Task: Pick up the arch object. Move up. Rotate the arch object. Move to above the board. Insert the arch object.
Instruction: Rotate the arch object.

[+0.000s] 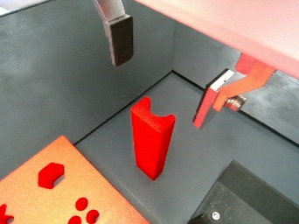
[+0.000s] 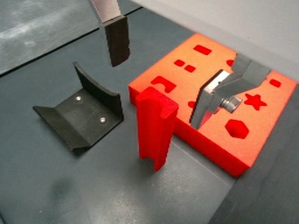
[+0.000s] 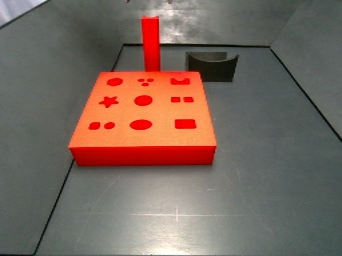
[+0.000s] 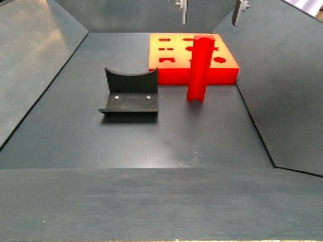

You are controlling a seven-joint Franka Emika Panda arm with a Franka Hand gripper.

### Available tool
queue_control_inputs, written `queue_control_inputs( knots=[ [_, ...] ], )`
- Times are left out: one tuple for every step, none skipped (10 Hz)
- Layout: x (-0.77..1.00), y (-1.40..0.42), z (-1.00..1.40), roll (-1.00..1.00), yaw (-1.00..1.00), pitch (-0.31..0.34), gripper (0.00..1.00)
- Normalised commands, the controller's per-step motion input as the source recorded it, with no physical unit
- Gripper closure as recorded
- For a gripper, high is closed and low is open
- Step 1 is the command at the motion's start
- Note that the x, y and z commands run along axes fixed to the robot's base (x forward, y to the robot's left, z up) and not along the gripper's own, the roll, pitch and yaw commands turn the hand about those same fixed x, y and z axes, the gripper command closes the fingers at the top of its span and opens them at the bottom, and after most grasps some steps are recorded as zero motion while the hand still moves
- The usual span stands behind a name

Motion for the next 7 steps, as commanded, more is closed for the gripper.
queue_control_inputs(
  knots=[
    [0.0,0.0,-1.0,-0.04,0.12,0.059,0.0],
    [0.01,0.0,-1.0,-0.04,0.09,0.051,0.0],
    [0.03,0.01,-1.0,-0.02,0.06,0.004,0.0],
    [0.03,0.01,-0.97,-0.01,0.05,-0.015,0.0],
    [0.02,0.01,-0.76,0.02,0.03,-0.032,0.0],
    [0.02,0.01,-0.65,0.03,0.03,-0.038,0.0],
    [0.01,0.01,-0.44,0.06,0.02,-0.045,0.0]
  ],
)
